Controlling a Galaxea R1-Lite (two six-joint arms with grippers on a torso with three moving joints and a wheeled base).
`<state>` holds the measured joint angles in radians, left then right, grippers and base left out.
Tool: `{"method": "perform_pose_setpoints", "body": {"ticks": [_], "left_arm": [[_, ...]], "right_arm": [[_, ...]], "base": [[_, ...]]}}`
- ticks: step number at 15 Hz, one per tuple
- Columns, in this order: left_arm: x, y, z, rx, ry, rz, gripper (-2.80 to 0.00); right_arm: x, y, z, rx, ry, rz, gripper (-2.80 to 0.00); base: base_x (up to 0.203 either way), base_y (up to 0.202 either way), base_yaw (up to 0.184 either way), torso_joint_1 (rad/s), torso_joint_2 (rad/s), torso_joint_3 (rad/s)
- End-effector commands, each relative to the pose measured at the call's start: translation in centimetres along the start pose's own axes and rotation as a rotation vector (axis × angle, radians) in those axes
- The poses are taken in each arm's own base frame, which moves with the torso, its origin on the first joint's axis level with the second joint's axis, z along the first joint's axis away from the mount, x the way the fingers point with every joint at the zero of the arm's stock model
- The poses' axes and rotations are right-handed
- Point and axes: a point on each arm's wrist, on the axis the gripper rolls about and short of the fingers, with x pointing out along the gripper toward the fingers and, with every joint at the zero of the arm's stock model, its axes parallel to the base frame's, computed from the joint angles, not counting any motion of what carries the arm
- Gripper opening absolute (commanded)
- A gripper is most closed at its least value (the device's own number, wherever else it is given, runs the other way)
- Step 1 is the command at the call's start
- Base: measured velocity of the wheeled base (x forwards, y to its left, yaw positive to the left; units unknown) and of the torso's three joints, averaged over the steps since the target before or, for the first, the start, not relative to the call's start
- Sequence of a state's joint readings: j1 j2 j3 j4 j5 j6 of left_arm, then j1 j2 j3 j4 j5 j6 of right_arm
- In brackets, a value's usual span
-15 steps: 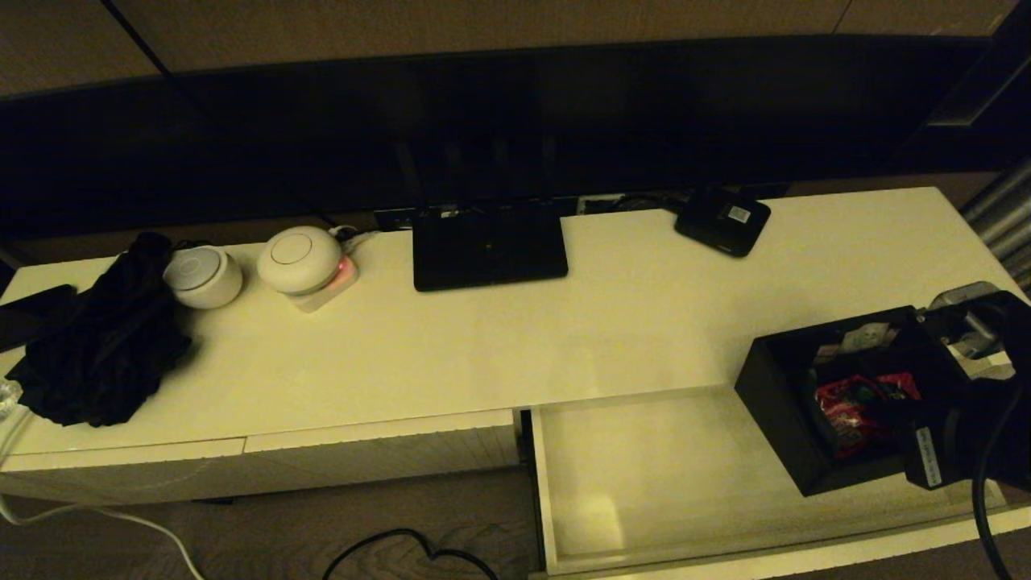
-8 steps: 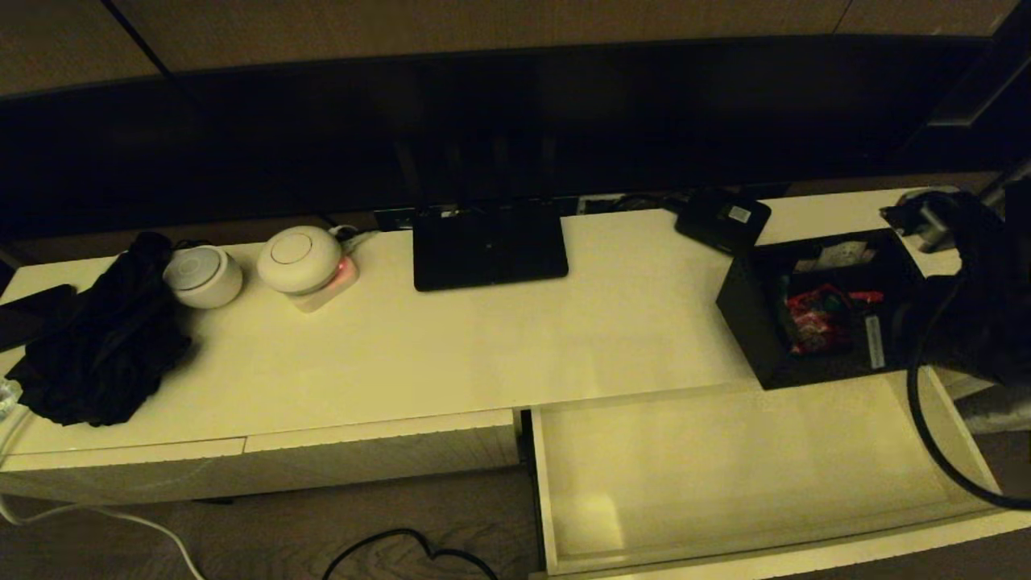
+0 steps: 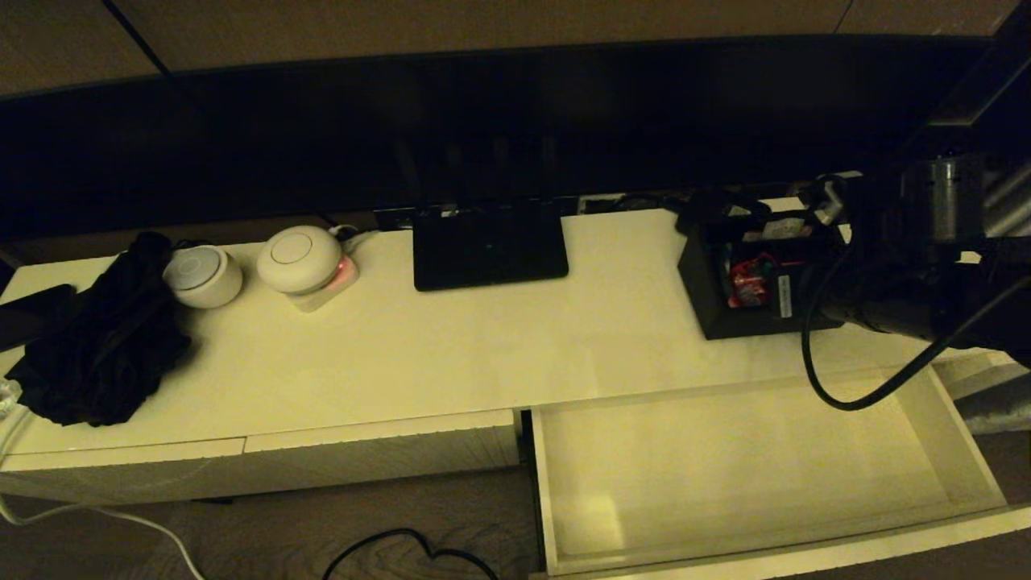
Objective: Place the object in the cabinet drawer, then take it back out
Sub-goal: Take the storage box out of the drawer and put it on the table
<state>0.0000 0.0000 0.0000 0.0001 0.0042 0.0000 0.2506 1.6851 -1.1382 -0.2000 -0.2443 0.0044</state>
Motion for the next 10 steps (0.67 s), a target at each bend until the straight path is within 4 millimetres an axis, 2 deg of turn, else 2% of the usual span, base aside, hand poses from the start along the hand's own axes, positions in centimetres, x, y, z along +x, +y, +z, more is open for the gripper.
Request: {"method": "perform_pose_setpoints", "body": {"ticks": [1, 4, 10], "left_arm": [[0.0, 0.0, -0.1, 0.000, 0.003, 0.000, -2.80], [0.0, 0.0, -0.1, 0.000, 0.003, 0.000, -2.80], [0.0, 0.0, -0.1, 0.000, 0.003, 0.000, -2.80]], "right_arm": [[1.1, 0.4, -0.6, 0.005, 0.025, 0.001, -2.80], [0.5, 0.2, 0.2, 0.024, -0.014, -0.002, -2.80], [-0.8, -0.1, 0.4, 0.023, -0.030, -0.005, -2.80]], "base": [[0.000, 0.000, 0.000, 0.000, 0.00, 0.000], [0.000, 0.000, 0.000, 0.000, 0.00, 0.000], [0.000, 0.000, 0.000, 0.000, 0.00, 0.000]]}}
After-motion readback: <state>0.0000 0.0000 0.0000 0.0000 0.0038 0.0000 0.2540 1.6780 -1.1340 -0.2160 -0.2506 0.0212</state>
